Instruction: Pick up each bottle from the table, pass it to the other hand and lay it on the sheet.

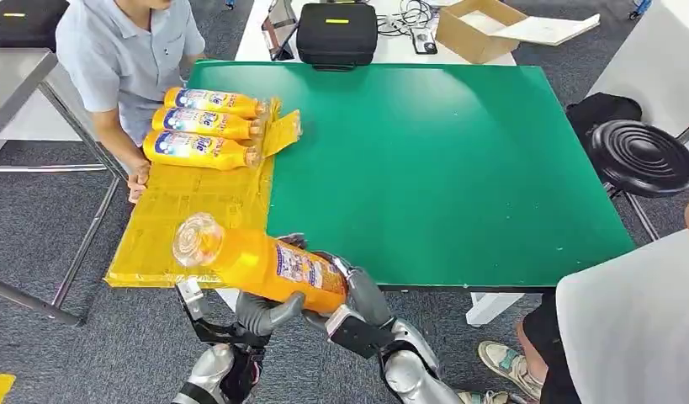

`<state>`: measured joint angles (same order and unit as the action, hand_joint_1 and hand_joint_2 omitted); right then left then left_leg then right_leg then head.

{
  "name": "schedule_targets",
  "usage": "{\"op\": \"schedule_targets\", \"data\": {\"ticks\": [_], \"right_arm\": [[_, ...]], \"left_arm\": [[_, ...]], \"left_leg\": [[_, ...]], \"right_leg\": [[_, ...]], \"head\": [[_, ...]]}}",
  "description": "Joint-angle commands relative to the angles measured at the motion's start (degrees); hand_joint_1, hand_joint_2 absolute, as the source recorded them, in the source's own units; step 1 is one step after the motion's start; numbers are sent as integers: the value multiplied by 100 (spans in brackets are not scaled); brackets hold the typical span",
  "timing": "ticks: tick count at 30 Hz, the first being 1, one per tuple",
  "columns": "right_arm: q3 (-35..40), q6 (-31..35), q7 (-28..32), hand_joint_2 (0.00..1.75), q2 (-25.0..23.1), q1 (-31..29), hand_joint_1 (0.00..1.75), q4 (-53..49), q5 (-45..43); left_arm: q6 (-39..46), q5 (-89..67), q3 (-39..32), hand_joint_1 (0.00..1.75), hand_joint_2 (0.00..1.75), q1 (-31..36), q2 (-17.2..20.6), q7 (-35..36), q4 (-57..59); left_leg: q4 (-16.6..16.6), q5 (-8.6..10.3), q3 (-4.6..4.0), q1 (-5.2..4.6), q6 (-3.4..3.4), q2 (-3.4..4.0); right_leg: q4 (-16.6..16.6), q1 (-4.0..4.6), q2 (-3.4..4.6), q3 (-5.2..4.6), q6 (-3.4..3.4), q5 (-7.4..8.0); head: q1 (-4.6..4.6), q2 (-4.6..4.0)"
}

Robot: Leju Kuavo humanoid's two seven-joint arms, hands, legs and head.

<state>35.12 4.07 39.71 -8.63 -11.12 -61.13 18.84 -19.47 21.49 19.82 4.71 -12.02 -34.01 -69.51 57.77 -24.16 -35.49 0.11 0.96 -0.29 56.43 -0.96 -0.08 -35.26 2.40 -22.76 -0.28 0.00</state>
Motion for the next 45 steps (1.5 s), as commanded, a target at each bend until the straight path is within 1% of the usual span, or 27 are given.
{"op": "schedule_targets", "data": {"ticks": [1,2,3,4,5,6,8,9,11,15,21,22,23,25,26,27,28,29,30,31,33,36,41,42,43,44,45], "right_arm": [[394,-145,-42,175,-10,-40,131,675,41],[371,-146,-40,175,-17,-33,61,687,31],[356,-141,-40,175,-21,-27,33,690,22],[331,-130,-42,175,-32,-23,10,693,11],[331,-130,-42,175,-32,-23,10,693,11],[292,-113,-58,175,-55,-8,0,688,-11],[256,-108,-80,175,-82,12,0,662,-40],[241,-67,-92,0,-87,25,0,642,-33],[241,-67,-92,0,-87,25,0,642,-33],[140,185,-94,0,-49,135,0,494,-1],[109,224,-84,0,-15,156,0,463,12],[51,315,-61,0,10,196,0,416,18],[5,344,-55,0,38,228,0,375,12],[-195,465,-15,0,111,349,0,211,4],[-293,541,1,0,125,400,0,153,-5],[-422,621,24,0,152,499,0,35,-6],[-430,621,24,0,168,505,0,36,-6],[-435,621,24,0,176,507,0,32,-6],[-475,673,29,0,174,552,0,-47,17],[-586,832,29,0,157,643,0,-165,29],[-747,950,29,0,168,762,0,-348,-48],[-1021,1156,29,0,237,924,0,-557,-155],[-1683,1770,29,0,195,1124,0,-684,-393],[-1842,1952,29,0,172,1146,0,-718,-422],[-1976,2037,29,0,140,1148,0,-723,-452],[-2052,2091,29,0,140,1144,0,-781,-500],[-2139,2167,29,0,126,1123,0,-758,-496]], "left_arm": [[-444,332,183,175,175,298,-8,242,50],[-466,359,168,175,175,287,-1,262,41],[-475,368,164,175,175,282,3,269,37],[-471,371,150,175,175,269,8,271,21],[-471,371,150,175,175,269,8,271,21],[-456,372,127,175,175,240,12,271,-8],[-482,400,107,175,175,215,23,279,-40],[-495,423,87,175,175,209,26,282,-56],[-495,423,87,175,175,209,26,282,-56],[-411,421,-70,175,175,198,84,319,-137],[-379,407,-108,175,175,200,102,332,-152],[-340,402,-157,175,175,201,118,347,-166],[-304,407,-218,175,175,204,138,367,-181],[-172,408,-420,175,175,216,183,465,-218],[214,221,-565,175,175,231,162,484,-229],[684,-105,-649,175,175,271,174,487,-278],[682,-103,-661,175,175,287,188,486,-286],[684,-103,-674,175,175,297,203,486,-288],[1022,-340,-693,175,175,318,208,462,-275],[1610,-722,-718,175,175,354,188,376,-276],[1696,-715,-788,175,175,384,200,388,-318],[1764,-694,-916,175,175,266,294,423,-577],[2585,-1179,-1081,175,175,159,372,504,-815],[2849,-1370,-1091,175,175,190,387,495,-801],[3371,-1845,-1062,175,175,235,435,347,-754],[3954,-2418,-990,175,175,298,484,252,-653],[4248,-2690,-977,175,175,362,506,266,-529]], "left_leg": [[-3,-12,34,5,-5,-9],[-2,-9,25,7,-5,-9],[-4,-3,14,2,-3,-8],[-3,-8,23,5,-5,-10],[-3,-7,20,5,-5,-10],[-3,-6,18,4,-4,-8],[-3,-7,20,5,-5,-11],[-3,-4,12,3,-3,-4],[-3,-7,18,4,-5,-5],[-2,-11,28,7,-6,-9],[-3,-6,17,4,-4,-5],[2,-22,47,10,-8,-5],[0,-25,56,11,-9,-7],[-2,-16,41,10,-8,-15],[-5,-8,27,6,-6,-13],[-5,-13,37,7,-7,-14],[-4,-6,19,6,-5,-13],[-4,-10,30,6,-6,-17],[-2,-6,18,4,-4,-11],[-2,-10,26,5,-6,-7],[-1,-6,13,3,-4,-7],[-1,-9,21,4,-4,-9],[-5,-8,20,0,-4,-2],[-2,-15,33,4,-6,-1],[-3,-4,10,1,-3,-3],[-3,-11,25,3,-5,-5],[-3,-5,13,0,-4,-4]], "right_leg": [[-4,6,-12,38,-11,-15],[-5,8,-11,30,-10,-11],[-4,3,-9,17,-6,-6],[-4,6,-12,27,-9,-11],[-4,6,-12,25,-9,-10],[-4,5,-9,21,-8,-8],[-4,6,-12,24,-8,-10],[-3,3,-5,14,-6,-5],[-3,5,-8,22,-8,-8],[-4,8,-12,32,-11,-14],[-4,5,-8,20,-7,-7],[-3,12,-10,52,-16,-23],[-3,13,-11,61,-19,-26],[-5,12,-19,49,-15,-20],[-7,7,-15,32,-10,-12],[-6,9,-17,43,-13,-17],[-6,7,-16,25,-9,-9],[-5,8,-20,36,-11,-16],[-3,5,-14,22,-8,-9],[-3,6,-9,29,-11,-12],[0,4,-9,18,-8,-9],[-1,5,-11,25,-10,-12],[-3,1,-4,21,-7,-9],[-3,5,-3,36,-12,-15],[-3,1,-4,13,-6,-5],[-2,4,-6,28,-10,-12],[-2,1,-5,16,-8,-7]], "head": [[0,0],[0,0],[0,0],[0,0],[0,0],[-2,0],[0,0],[0,0],[0,0],[0,0],[0,0],[0,0],[0,0],[0,0],[0,0],[0,0],[0,0],[-2,0],[2,0],[0,0],[0,0],[0,0],[2,0],[0,0],[2,0],[0,0],[0,0]]}}
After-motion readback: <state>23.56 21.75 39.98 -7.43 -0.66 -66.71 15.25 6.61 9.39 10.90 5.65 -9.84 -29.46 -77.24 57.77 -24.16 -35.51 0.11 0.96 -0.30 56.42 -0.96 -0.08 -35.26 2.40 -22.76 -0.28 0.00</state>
